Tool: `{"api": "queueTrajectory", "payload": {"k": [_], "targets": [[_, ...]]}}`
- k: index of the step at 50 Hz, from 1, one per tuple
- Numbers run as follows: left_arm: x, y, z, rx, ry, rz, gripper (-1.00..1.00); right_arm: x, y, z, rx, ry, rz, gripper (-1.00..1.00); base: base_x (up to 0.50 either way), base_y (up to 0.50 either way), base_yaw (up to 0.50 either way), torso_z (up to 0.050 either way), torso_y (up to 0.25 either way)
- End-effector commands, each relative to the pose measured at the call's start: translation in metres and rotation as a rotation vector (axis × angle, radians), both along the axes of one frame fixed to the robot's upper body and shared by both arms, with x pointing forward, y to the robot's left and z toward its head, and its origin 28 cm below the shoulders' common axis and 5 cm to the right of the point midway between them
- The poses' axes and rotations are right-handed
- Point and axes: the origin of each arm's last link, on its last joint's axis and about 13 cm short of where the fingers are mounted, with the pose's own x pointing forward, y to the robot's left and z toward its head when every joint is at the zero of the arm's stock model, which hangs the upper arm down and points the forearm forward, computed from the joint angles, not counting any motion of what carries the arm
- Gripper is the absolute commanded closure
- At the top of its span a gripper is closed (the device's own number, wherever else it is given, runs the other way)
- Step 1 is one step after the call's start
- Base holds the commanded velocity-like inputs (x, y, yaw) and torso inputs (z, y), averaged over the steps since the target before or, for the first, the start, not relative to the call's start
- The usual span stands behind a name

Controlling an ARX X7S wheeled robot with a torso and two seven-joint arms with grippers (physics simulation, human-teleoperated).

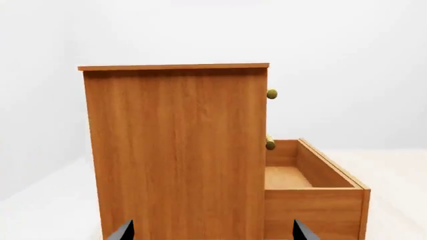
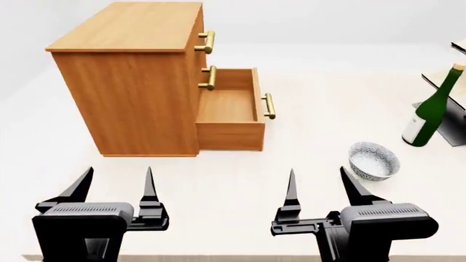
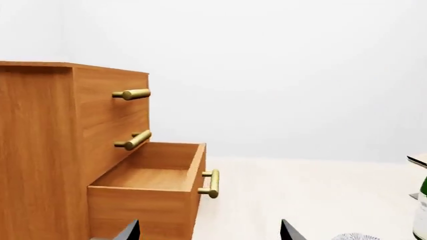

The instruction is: Put the bowl on top of the cabinet.

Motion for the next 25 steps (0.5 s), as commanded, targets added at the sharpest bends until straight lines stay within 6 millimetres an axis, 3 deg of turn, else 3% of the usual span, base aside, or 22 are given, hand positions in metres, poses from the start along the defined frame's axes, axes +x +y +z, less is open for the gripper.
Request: {"api": "queueTrajectory", "payload": {"k": [1,14,23,25], "targets": [[-0.001,-0.0004,0.0004,0.0,-0.001,-0.003,-1.0,0.0002,-0.0004,-0.0001,0.002,-0.003,0.0,-1.0,0.0,0.5,0.0,0.0,0.0],[-0.0003,0.0,0.0008,0.0,-0.001,-0.002,-1.0,0.0005,0.0,0.0003,-0.002,-0.011,0.007,-1.0,0.0,0.48,0.0,0.0,0.0],[0.0001,0.0001,0.0009,-0.001,-0.002,-0.001,-1.0,-0.0008,0.0019,0.003,-0.005,-0.059,0.033,-1.0,0.0,0.01,0.0,0.0,0.0],[0.0006,0.0002,0.001,-0.001,-0.002,0.0,-1.0,-0.0009,0.0008,0.0037,-0.003,-0.059,0.02,-1.0,0.48,0.0,0.0,0.0,0.0]]}}
